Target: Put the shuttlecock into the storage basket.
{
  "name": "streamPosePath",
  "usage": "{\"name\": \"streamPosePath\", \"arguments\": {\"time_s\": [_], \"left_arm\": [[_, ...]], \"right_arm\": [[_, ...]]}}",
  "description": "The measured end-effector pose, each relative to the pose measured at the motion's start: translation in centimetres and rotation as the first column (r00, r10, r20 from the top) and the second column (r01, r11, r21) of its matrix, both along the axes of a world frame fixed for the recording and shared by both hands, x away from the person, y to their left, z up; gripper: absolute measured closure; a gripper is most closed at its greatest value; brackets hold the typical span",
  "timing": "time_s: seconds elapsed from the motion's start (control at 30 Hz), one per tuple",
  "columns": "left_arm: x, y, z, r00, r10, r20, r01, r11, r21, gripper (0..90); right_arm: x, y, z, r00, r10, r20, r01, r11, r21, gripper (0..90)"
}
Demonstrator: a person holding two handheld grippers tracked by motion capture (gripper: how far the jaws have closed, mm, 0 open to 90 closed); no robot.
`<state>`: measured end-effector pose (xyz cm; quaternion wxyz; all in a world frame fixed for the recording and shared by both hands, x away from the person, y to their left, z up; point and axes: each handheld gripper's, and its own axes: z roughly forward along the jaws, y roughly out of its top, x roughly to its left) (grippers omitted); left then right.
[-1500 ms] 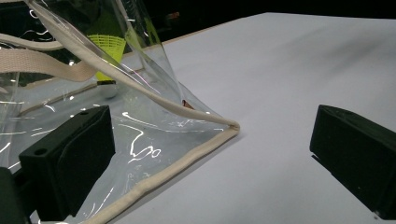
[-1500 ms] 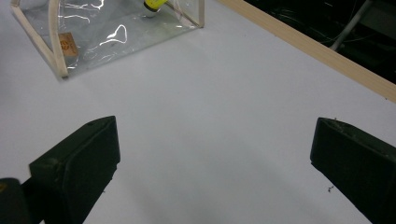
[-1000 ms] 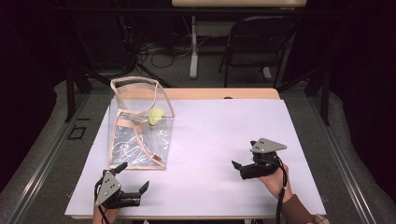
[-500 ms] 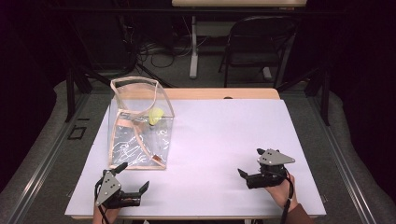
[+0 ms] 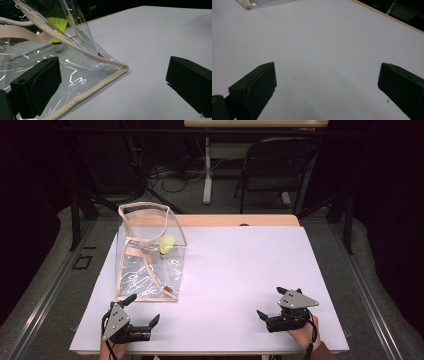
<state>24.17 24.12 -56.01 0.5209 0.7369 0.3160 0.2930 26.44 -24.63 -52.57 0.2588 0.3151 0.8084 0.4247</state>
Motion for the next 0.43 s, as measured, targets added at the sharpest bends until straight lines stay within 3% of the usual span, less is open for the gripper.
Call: {"name": "streamPosePath", "arguments": {"time_s": [0.43], "left_arm": [[0.04, -0.03, 0.03, 1.0, -0.003, 0.002, 0.003, 0.9999, 0.011, 0.0]], "right_arm": [[-0.49, -0.47, -0.28, 0.9998, 0.003, 0.02, -0.003, 1.0, 0.022, 0.6]]}}
